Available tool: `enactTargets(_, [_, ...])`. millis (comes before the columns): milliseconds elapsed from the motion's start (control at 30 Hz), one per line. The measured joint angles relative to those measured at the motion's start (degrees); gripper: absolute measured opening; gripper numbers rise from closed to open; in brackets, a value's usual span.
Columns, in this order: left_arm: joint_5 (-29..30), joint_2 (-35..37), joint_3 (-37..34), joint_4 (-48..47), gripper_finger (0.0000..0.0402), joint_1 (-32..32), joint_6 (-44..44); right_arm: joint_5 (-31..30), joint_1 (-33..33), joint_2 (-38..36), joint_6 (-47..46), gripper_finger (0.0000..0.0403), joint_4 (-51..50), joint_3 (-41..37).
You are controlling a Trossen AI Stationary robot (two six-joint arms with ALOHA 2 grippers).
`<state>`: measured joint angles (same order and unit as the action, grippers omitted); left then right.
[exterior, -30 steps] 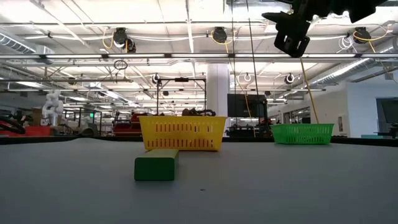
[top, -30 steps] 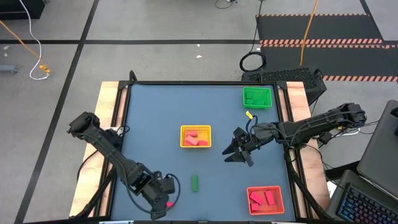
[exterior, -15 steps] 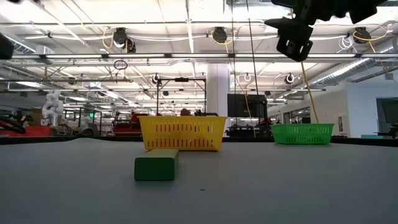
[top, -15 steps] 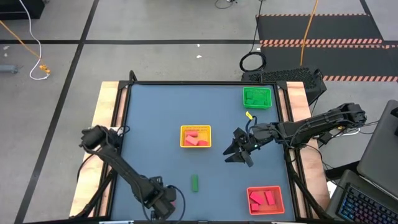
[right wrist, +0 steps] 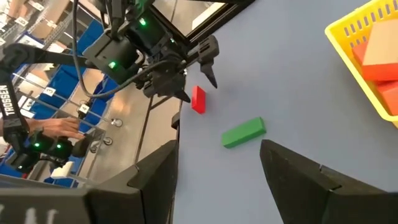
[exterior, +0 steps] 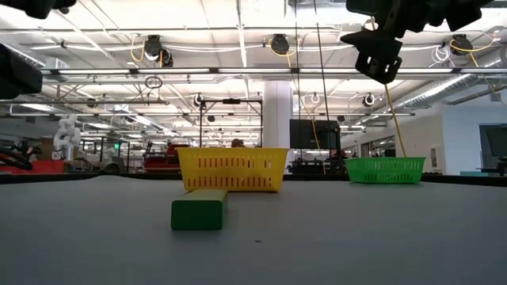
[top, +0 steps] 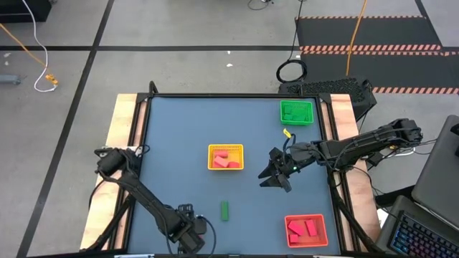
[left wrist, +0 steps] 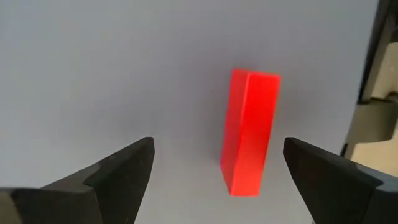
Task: Sort & place blocks by color
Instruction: Put the red block into the orange basket
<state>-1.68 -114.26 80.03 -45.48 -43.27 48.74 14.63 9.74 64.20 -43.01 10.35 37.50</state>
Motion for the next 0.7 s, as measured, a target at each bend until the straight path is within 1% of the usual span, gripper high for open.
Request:
enactTargets(67, [-0.1,-0.6,0.0,-0.6,0.0358,0.0,0.0,-0.1,0.0,0.0,-0.3,0.0221,-0.1,0.0])
enactTargets(133, [-0.4,-1.0,0.0,-1.0,0.0345,0.0,0.0,-1.0,0.0,0.0,-0.3,0.0221,-0.4,0.0])
enactTargets(233, [-0.8,-1.0,0.0,-0.9,0.0303,0.3,0.2,-1.4,0.0,0.0,0.0,0.0221,-0.5,0.0])
enactTargets(333, [-1.0,-1.0,0.0,-0.7,0.0237,0.7,2.8,-1.4,0.0,0.0,0.2,0.0221,-0.7,0.0])
enactTargets(433, [-2.5,-1.0,0.0,0.7,0.0150,1.2,6.3,-1.4,0.0,0.0,0.2,0.0221,-1.2,0.0])
enactTargets(533, [-3.2,-1.0,0.0,3.1,0.0061,1.8,6.6,-1.4,0.0,0.0,0.2,0.0221,-2.4,0.0])
enactTargets(567, [-3.4,-1.0,0.0,3.6,0.0055,2.0,6.5,-1.4,0.0,0.0,0.2,0.0221,-2.5,0.0])
enactTargets(700, [-5.4,-1.0,0.0,3.6,0.0057,3.7,7.6,-1.4,0.0,0.0,0.2,0.0221,-2.5,0.0])
